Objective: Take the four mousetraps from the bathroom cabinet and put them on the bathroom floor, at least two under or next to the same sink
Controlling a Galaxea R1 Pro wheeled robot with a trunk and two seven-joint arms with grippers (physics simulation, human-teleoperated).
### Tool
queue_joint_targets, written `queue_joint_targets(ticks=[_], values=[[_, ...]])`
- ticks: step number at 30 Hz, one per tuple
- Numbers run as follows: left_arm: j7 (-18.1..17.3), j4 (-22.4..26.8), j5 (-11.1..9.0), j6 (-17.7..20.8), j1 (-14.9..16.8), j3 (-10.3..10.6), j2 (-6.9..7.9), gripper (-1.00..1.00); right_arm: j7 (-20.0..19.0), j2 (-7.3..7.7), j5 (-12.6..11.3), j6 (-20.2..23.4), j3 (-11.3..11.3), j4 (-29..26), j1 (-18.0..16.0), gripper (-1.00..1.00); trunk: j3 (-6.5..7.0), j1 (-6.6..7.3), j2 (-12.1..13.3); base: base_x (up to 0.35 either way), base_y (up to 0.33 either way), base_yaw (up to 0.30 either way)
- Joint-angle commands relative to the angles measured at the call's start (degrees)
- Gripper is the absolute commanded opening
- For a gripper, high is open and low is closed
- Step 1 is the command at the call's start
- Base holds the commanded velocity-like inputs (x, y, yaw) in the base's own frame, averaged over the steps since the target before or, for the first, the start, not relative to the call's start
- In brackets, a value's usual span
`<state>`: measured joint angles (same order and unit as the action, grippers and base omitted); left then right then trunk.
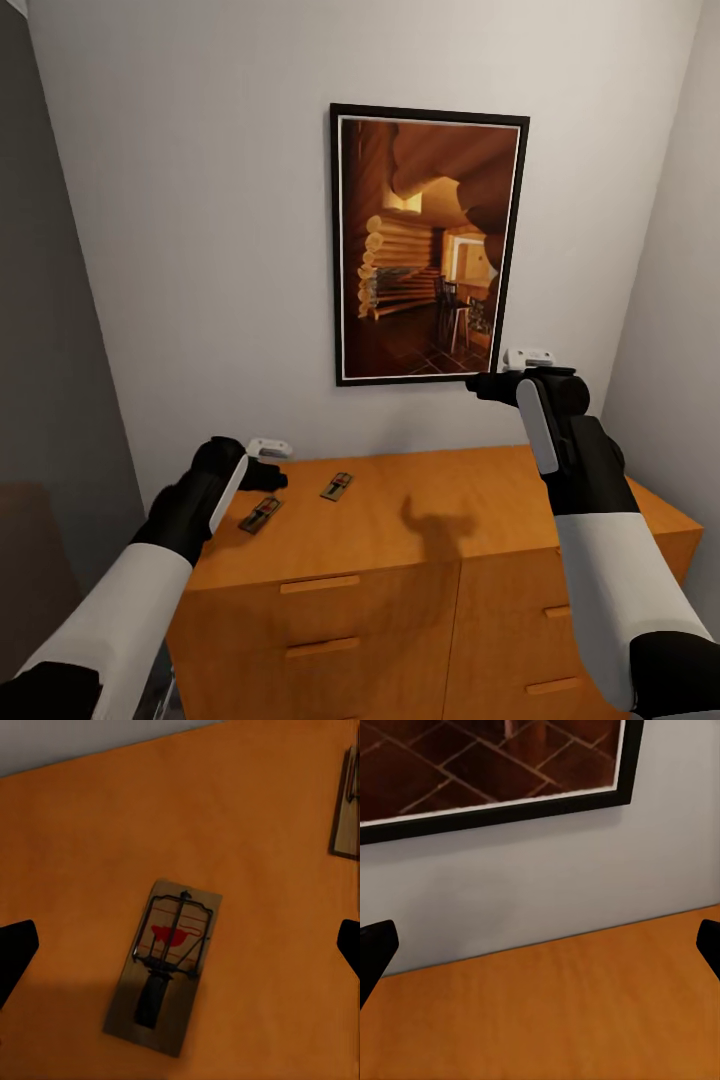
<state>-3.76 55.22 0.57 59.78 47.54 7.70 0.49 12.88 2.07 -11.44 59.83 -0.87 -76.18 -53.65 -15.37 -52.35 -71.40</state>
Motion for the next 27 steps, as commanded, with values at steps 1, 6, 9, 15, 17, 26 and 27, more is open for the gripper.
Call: queue_joint_targets(ticks=[1,6,9,15,17,26,27], values=[[-0.32,0.07,0.12,0.22,0.13,0.12,0.09,1.0,0.57,0.04,-0.6,0.17,-0.09,-0.03,-0.06,1.0,-0.08,0.0,-0.05,0.0,0.0,0.0],[-0.62,0.35,0.3,0.22,0.37,0.12,0.16,1.0,0.57,0.1,-0.6,0.17,-0.09,-0.02,-0.06,1.0,-0.08,0.0,-0.05,0.0,0.0,0.0],[-0.68,0.54,0.45,0.22,0.41,0.18,0.26,1.0,0.57,0.11,-0.6,0.17,-0.09,-0.02,-0.06,1.0,-0.08,0.0,-0.05,0.0,0.0,0.0],[-0.73,1.58,0.59,0.22,0.44,0.21,0.38,1.0,0.57,0.12,-0.6,0.17,-0.09,-0.02,-0.06,1.0,-0.08,0.0,-0.05,0.002,0.0,0.0],[-0.73,1.61,0.56,0.22,0.45,0.21,0.37,1.0,0.57,0.12,-0.6,0.17,-0.09,-0.02,-0.06,1.0,-0.08,0.0,-0.05,0.061,0.015,0.0],[-0.72,0.94,0.49,0.22,0.45,0.25,0.25,1.0,0.57,0.13,-0.59,0.17,-0.09,-0.02,-0.06,1.0,-0.08,0.0,-0.05,0.224,0.084,0.0],[-0.72,0.88,0.49,0.22,0.45,0.3,0.23,1.0,0.57,0.13,-0.61,0.17,-0.09,-0.02,-0.06,1.0,-0.08,0.0,-0.05,0.148,0.058,0.0]])
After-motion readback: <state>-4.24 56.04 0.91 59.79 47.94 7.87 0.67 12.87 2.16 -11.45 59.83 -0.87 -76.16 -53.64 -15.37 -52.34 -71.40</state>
